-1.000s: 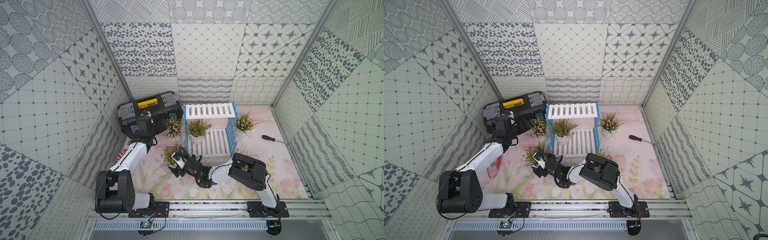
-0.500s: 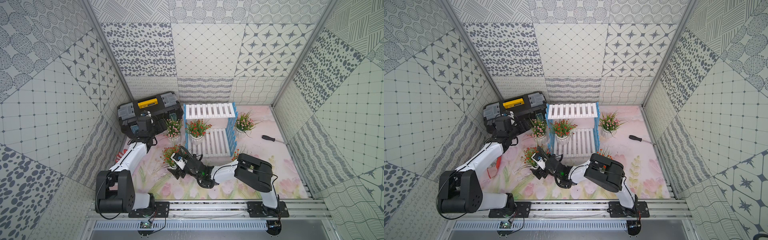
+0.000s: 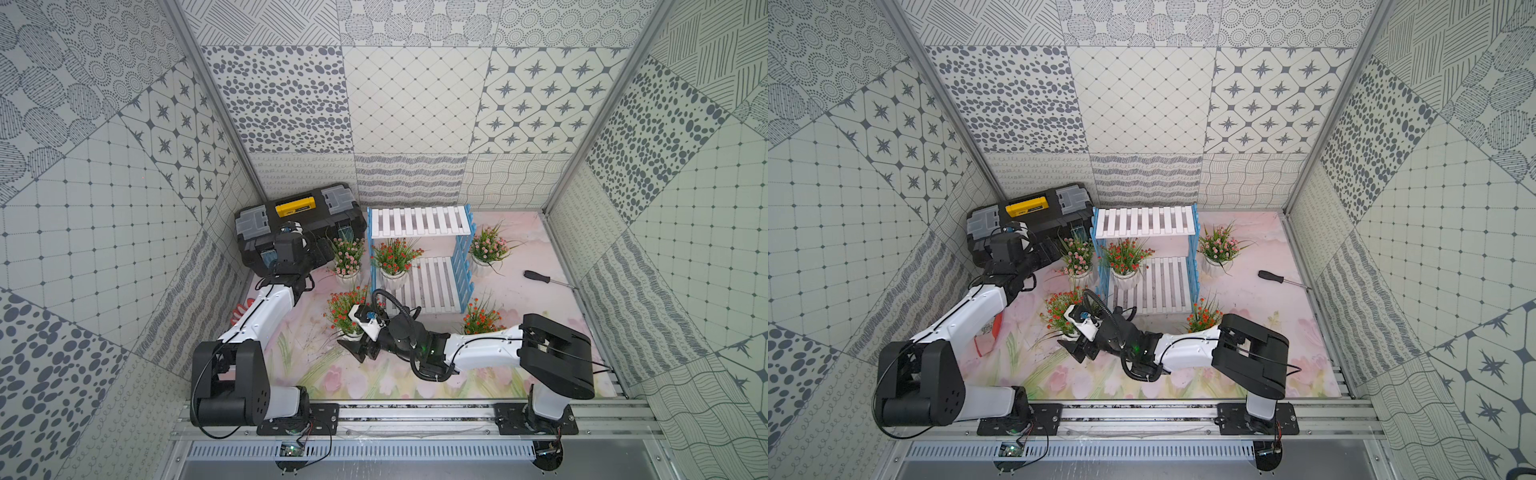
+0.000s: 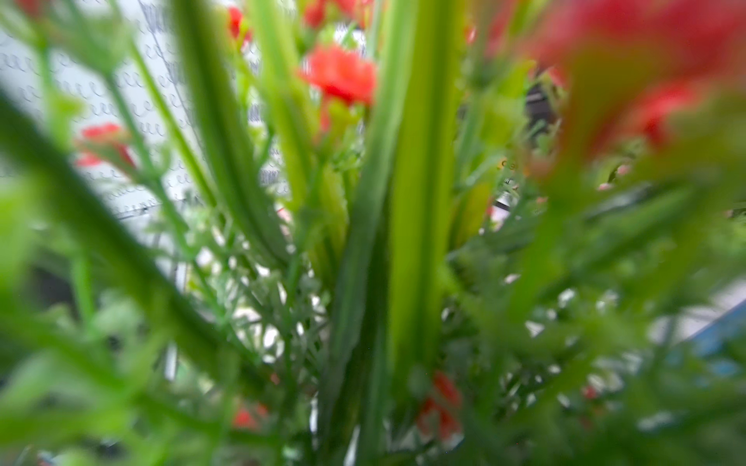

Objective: Place the baby's breath potted plants on the rack by color
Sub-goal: Pick up the baby's breath potted plant from the center of the board.

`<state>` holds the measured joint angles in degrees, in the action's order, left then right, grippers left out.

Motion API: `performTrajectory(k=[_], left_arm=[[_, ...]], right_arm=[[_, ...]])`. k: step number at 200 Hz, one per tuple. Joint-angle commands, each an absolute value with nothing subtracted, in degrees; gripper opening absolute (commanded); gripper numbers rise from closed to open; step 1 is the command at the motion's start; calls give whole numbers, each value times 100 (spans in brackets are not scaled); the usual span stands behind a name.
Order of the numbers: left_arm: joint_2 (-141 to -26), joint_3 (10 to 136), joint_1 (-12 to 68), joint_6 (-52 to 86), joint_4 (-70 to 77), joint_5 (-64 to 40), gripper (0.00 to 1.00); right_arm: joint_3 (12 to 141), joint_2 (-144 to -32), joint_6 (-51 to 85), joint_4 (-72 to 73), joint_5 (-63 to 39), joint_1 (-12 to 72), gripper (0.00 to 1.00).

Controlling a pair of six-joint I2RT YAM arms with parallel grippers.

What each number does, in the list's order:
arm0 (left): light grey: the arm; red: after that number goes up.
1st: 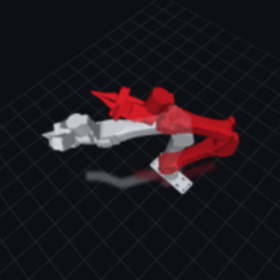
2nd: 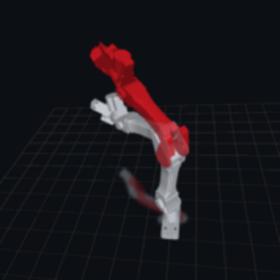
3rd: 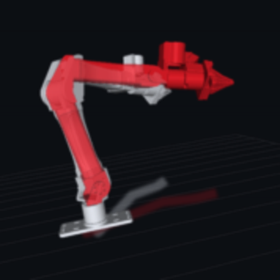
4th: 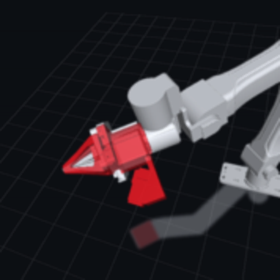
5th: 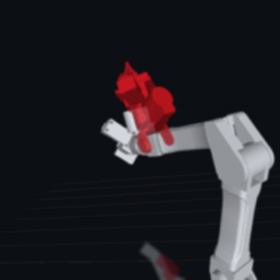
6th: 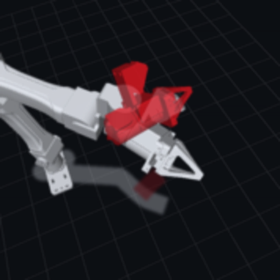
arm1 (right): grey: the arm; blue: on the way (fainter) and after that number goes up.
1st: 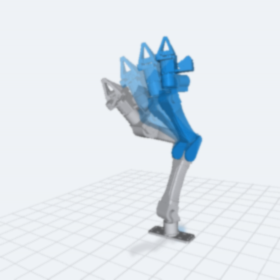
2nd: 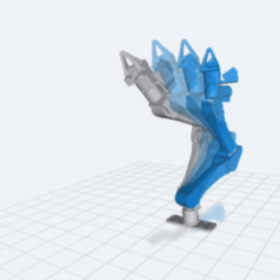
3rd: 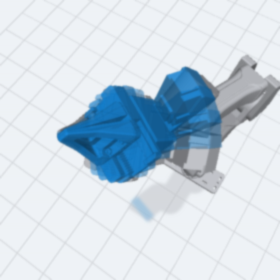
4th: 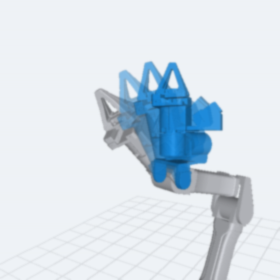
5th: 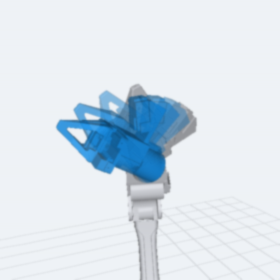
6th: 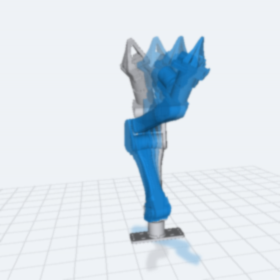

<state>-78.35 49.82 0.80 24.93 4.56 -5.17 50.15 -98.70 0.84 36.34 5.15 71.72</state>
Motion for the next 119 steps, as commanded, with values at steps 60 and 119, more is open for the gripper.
performTrajectory(k=[60, 119], left_arm=[[-7833, 5022, 69, 2505, 621, -567, 93], [-7866, 5035, 69, 2558, 650, -598, 93]], right_arm=[[4359, -7962, 145, 2629, 1662, 7269, 79], [4076, -7286, 503, 1968, 3048, 6946, 80]])
